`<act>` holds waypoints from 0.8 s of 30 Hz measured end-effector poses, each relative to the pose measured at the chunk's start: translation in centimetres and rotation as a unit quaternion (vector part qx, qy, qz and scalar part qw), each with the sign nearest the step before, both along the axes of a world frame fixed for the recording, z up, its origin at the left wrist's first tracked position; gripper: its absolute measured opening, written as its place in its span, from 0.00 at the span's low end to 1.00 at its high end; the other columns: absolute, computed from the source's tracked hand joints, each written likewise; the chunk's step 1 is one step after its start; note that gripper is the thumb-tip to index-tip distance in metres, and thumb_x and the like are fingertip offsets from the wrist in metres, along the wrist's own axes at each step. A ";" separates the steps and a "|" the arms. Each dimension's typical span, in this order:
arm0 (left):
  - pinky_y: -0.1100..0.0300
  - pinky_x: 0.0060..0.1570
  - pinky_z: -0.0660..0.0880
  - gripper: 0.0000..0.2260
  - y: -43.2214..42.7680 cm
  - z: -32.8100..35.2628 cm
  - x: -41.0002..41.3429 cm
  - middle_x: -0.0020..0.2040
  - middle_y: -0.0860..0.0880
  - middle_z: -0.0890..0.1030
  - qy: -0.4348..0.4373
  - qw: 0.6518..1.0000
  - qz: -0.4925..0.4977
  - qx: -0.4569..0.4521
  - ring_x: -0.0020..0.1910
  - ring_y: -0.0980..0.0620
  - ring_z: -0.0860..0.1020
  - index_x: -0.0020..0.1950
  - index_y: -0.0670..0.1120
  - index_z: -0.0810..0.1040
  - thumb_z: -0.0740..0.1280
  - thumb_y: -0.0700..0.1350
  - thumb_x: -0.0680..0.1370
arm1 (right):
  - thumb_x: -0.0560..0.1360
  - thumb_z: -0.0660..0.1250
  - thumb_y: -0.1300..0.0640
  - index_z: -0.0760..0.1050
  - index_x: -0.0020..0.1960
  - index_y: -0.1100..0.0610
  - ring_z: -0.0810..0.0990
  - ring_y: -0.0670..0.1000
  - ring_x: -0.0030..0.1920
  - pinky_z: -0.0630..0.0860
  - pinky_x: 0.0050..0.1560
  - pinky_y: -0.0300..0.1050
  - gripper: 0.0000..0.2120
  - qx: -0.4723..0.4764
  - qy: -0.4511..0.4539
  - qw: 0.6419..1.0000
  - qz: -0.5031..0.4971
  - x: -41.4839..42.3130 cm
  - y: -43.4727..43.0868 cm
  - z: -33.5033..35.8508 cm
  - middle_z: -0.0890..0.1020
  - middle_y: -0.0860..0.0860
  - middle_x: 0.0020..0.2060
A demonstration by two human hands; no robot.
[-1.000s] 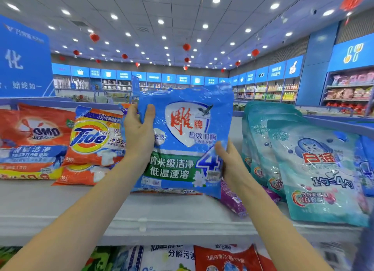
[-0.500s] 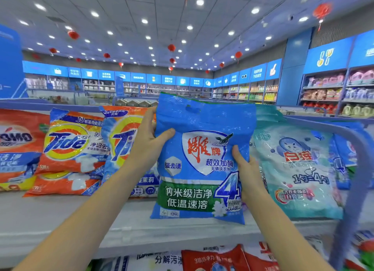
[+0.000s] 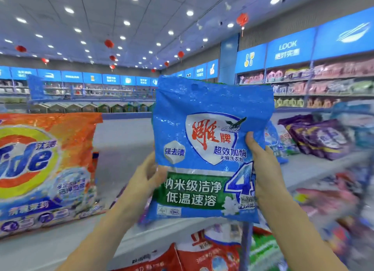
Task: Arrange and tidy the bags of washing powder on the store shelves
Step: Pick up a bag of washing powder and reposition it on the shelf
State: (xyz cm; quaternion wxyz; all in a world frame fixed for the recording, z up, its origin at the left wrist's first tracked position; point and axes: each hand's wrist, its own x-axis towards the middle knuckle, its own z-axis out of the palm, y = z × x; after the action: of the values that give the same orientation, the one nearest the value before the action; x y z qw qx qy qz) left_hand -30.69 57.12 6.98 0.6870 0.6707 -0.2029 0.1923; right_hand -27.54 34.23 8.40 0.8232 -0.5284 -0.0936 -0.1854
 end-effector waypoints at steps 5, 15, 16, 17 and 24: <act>0.72 0.37 0.75 0.10 -11.0 -3.0 0.1 0.43 0.58 0.85 0.012 1.000 -0.011 0.006 0.41 0.63 0.82 0.54 0.52 0.76 0.70 0.49 0.75 | 0.77 0.64 0.51 0.77 0.53 0.52 0.82 0.42 0.31 0.80 0.33 0.38 0.08 -0.026 0.006 0.999 -0.028 2.2 -9.6 0.2 0.84 0.42 0.32; 0.64 0.47 0.77 0.22 -31.6 -4.4 7.4 0.49 0.59 0.84 0.009 0.997 0.071 -0.042 0.49 0.59 0.81 0.55 0.53 0.77 0.69 0.61 0.65 | 0.58 0.75 0.36 0.78 0.49 0.53 0.83 0.45 0.31 0.77 0.28 0.36 0.28 -0.112 0.001 0.992 0.059 12.6 -28.0 1.2 0.85 0.46 0.33; 0.60 0.50 0.78 0.22 -32.8 -4.4 8.3 0.49 0.58 0.84 0.023 0.995 0.082 -0.051 0.50 0.57 0.81 0.55 0.53 0.77 0.69 0.61 0.65 | 0.65 0.71 0.38 0.77 0.49 0.52 0.83 0.44 0.32 0.77 0.29 0.36 0.21 -0.112 0.010 0.991 0.075 13.7 -29.2 1.2 0.85 0.45 0.34; 0.57 0.52 0.78 0.22 -33.9 -4.4 9.2 0.49 0.58 0.84 0.032 0.993 0.097 -0.059 0.50 0.57 0.82 0.55 0.53 0.77 0.70 0.61 0.65 | 0.71 0.67 0.40 0.76 0.51 0.52 0.83 0.43 0.33 0.77 0.31 0.35 0.17 -0.112 0.027 0.989 0.093 14.8 -30.2 1.0 0.85 0.44 0.36; 0.45 0.59 0.74 0.29 -34.6 -4.8 15.2 0.56 0.50 0.82 0.064 0.975 0.209 -0.048 0.56 0.49 0.79 0.58 0.52 0.77 0.70 0.68 0.63 | 0.51 0.80 0.40 0.72 0.54 0.59 0.84 0.47 0.34 0.78 0.28 0.40 0.39 -0.175 0.089 0.943 0.269 21.1 -31.5 -2.7 0.84 0.50 0.37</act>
State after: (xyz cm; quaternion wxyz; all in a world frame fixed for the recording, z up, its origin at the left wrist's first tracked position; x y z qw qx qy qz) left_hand -15.45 22.55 2.15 0.6744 0.6756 -0.0048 0.2980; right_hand -6.42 2.72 5.73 0.7417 -0.6338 -0.1895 0.1105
